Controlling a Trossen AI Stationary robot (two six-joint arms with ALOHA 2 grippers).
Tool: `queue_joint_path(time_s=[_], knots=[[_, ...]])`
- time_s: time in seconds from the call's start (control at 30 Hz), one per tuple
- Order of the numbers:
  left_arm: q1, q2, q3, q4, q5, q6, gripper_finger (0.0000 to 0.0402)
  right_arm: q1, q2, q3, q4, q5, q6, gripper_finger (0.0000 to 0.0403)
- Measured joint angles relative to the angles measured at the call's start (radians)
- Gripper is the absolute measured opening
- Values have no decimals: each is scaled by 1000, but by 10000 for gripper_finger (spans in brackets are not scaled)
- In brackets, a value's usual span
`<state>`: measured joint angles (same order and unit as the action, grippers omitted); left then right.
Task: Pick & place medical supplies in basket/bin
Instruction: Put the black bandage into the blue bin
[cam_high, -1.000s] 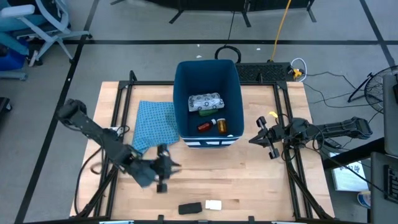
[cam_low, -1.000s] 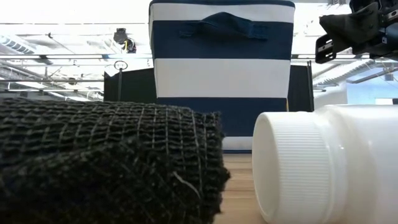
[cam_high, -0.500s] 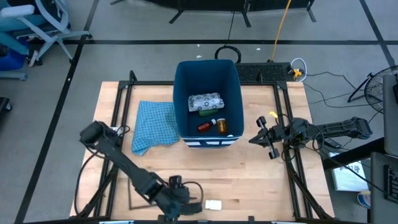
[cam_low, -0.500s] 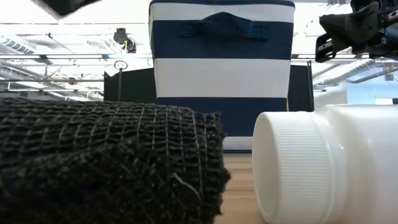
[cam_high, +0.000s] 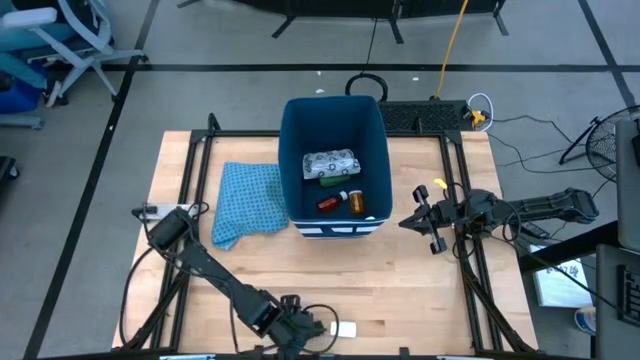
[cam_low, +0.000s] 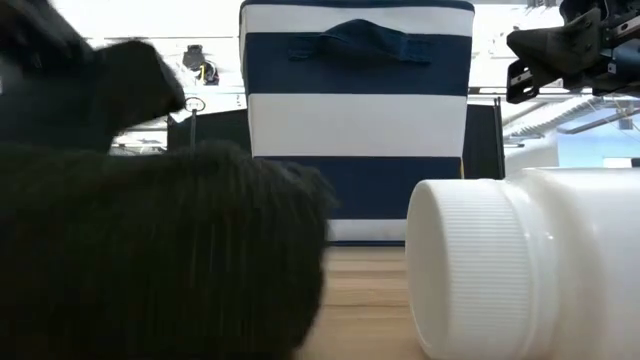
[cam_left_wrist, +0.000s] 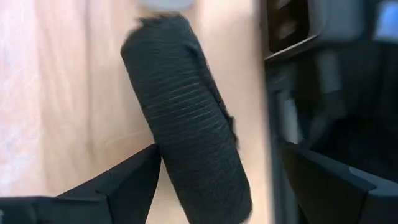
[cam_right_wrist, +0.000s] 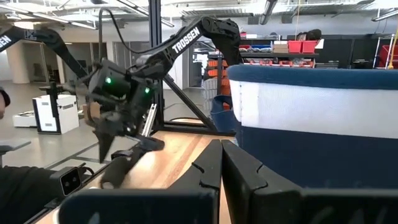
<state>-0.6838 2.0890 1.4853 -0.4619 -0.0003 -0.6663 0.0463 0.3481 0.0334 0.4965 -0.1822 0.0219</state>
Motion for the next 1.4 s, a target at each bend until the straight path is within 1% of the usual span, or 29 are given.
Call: queue_joint_path(time_s=[0.13,0.43,0.53,0.63,0.77,0.9,1.0,1.07,1.13,1.27,1.4], knots=[[11,26,0,-46,0,9,335,0,0,0,0,1,0,0],[31,37,2,-50,19,57,335,0,0,0,0,2,0,0],[40,36,2,-52,24,50,321,0,0,0,0,2,1,0],[51,36,1,-59,42,32,276,0,0,0,0,2,4,0],[68,36,-1,-68,74,41,191,0,0,0,0,2,4,0],[76,22,-3,-66,96,126,113,0,0,0,0,2,3,0],[73,-13,-4,-69,82,190,81,0,0,0,0,2,3,0],[69,-52,-4,-92,56,223,79,0,0,0,0,2,2,0],[62,-95,-4,-135,4,247,84,0,0,0,0,2,2,0],[41,-219,-17,-259,-132,272,113,0,0,0,-1,2,4,0],[3,-386,-76,-323,-279,286,112,0,0,0,-8,0,7,0]])
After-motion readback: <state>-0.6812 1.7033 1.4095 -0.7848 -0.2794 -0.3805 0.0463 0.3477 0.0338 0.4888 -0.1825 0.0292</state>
